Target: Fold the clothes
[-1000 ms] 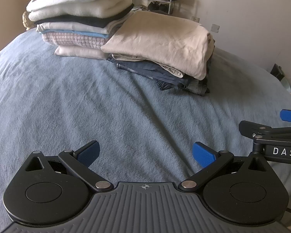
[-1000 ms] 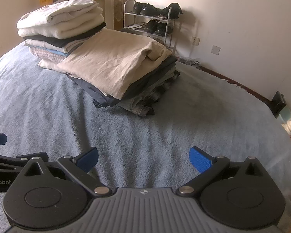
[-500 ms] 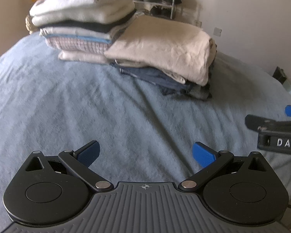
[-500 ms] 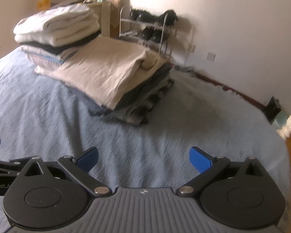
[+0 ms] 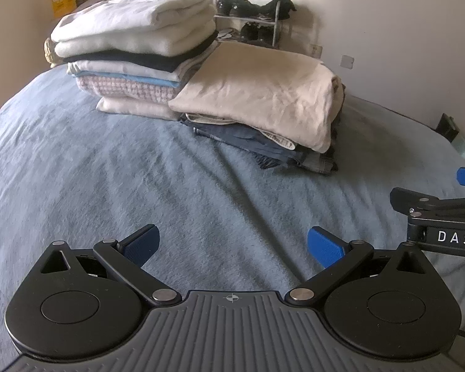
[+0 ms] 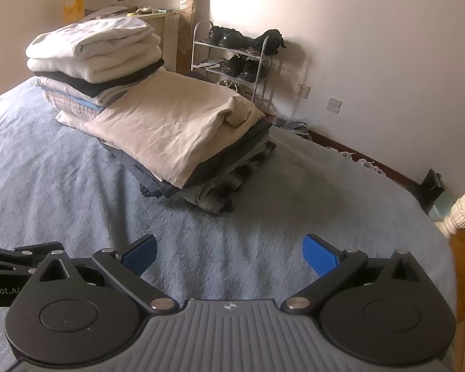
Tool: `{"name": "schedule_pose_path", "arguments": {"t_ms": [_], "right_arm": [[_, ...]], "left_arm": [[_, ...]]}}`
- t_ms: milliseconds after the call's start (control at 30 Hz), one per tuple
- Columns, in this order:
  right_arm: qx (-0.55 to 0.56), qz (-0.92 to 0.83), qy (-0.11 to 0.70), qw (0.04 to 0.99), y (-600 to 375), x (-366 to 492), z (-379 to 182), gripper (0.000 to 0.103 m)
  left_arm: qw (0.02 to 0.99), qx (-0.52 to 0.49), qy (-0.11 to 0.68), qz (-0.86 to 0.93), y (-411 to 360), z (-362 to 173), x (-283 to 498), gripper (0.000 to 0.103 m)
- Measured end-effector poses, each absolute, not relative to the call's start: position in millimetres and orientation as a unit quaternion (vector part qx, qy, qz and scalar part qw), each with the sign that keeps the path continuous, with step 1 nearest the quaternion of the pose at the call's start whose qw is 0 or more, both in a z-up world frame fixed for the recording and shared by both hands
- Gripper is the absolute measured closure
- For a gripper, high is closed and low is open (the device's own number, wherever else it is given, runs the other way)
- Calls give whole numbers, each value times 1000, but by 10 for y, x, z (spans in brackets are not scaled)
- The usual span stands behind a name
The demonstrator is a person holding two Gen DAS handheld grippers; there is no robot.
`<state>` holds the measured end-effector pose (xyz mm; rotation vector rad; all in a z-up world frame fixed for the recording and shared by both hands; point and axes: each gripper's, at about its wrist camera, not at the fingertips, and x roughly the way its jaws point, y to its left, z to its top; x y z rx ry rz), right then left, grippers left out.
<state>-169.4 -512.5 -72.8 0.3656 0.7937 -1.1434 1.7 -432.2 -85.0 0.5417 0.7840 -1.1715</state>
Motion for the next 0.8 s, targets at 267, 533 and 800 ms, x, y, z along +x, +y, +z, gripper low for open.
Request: {"name": "schedule_pose_path", "arguments": {"t_ms": [267,533,800], "right_arm": [[164,-518,361,757,-5114,-1634,-711,1],[171,-516,365,756,-5133,-1631,-736,1],[178,-519,364,752,-5139,-1664,-753,1]], "left_arm": [[730,245,356,-529,-4311,-842,20,0],[730,247,360,-527,-4314,-851,23,0],[728,248,363,-525,-4311,-861,26,0]]}}
